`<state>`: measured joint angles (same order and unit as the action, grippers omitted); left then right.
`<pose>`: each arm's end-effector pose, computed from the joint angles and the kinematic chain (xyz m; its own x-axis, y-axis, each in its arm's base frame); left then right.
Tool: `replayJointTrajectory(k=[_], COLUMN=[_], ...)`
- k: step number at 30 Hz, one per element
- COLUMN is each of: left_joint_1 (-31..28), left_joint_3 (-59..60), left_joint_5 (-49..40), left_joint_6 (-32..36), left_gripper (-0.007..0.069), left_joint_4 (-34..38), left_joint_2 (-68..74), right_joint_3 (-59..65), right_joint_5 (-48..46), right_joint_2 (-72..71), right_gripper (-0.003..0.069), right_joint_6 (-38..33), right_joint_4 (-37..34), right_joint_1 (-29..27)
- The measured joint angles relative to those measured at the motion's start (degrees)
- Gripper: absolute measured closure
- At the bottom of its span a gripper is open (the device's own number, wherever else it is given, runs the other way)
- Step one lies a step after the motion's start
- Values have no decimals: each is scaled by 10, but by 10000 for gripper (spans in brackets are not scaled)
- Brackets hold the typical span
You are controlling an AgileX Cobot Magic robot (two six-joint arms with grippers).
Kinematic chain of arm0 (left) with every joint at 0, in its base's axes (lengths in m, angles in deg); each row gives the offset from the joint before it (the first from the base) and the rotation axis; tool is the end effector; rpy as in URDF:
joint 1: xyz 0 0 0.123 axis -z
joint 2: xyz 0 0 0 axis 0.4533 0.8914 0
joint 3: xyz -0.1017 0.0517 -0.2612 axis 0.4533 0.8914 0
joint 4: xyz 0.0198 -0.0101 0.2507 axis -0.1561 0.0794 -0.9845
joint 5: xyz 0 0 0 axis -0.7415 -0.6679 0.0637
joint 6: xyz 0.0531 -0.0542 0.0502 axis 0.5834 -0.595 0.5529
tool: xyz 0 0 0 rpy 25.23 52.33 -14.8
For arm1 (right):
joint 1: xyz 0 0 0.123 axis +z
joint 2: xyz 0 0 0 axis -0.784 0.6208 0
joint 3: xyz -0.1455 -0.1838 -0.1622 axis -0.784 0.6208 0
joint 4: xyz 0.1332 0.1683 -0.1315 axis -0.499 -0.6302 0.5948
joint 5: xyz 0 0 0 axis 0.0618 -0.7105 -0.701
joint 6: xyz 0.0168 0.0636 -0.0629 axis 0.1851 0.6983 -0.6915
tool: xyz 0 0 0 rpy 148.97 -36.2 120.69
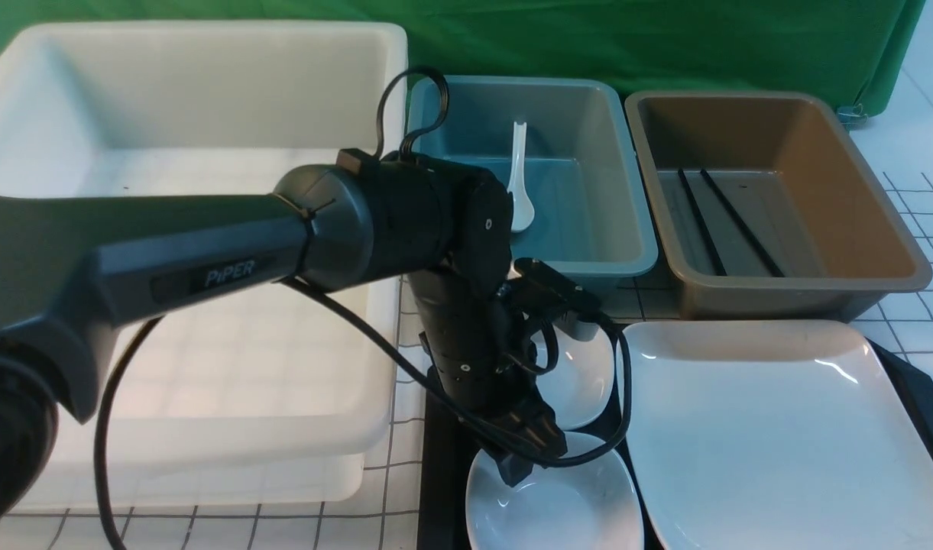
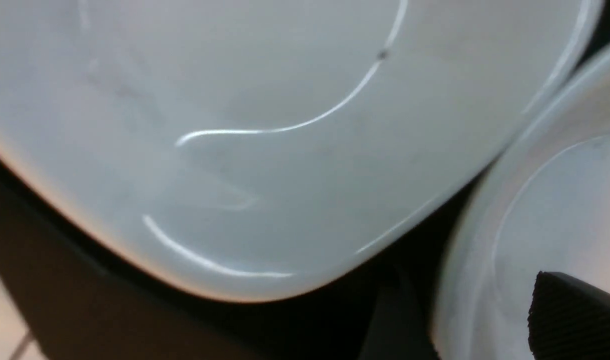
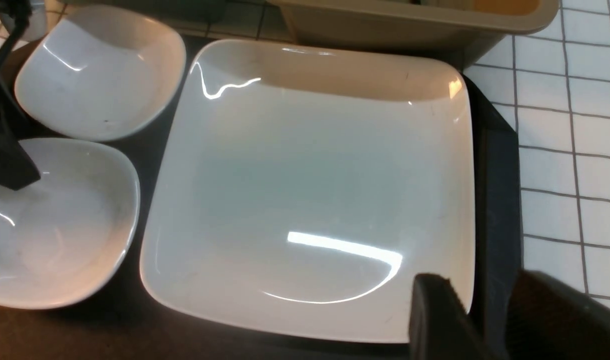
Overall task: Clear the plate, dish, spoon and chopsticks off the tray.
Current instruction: Use the left arm to grab a small plate from the dinner plate
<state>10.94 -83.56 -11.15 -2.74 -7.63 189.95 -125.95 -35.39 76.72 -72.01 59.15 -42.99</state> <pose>0.3053 -0.2609 0.1799 -0.6318 0.7608 -0.1482 0.7740 0.6093 -0.1720 0.0943 0.0164 0.3297 -0.6539 -0.1398 -0.7436 -0.1925 0.9812 -0.0152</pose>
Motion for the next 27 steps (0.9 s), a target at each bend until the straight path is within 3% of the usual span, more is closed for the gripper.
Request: replayJointTrajectory(k=[14, 21, 27], left_joint_1=[0, 0, 1], left_joint_3=[-1, -1, -1], left_joint_5=[-20, -19, -18], left_joint_6=[12, 5, -4], left_gripper=[263, 263, 264], left_joint_4=[11, -31, -21], left_joint_2=[13, 13, 14], right_joint_3=[0, 0, 0], right_joint_5=[0, 0, 0], right_joint_2=[0, 0, 0], right_gripper=[421, 421, 420], right_joint_6=[0, 0, 0], right_joint_4=[0, 0, 0], right_joint_1=[0, 0, 0])
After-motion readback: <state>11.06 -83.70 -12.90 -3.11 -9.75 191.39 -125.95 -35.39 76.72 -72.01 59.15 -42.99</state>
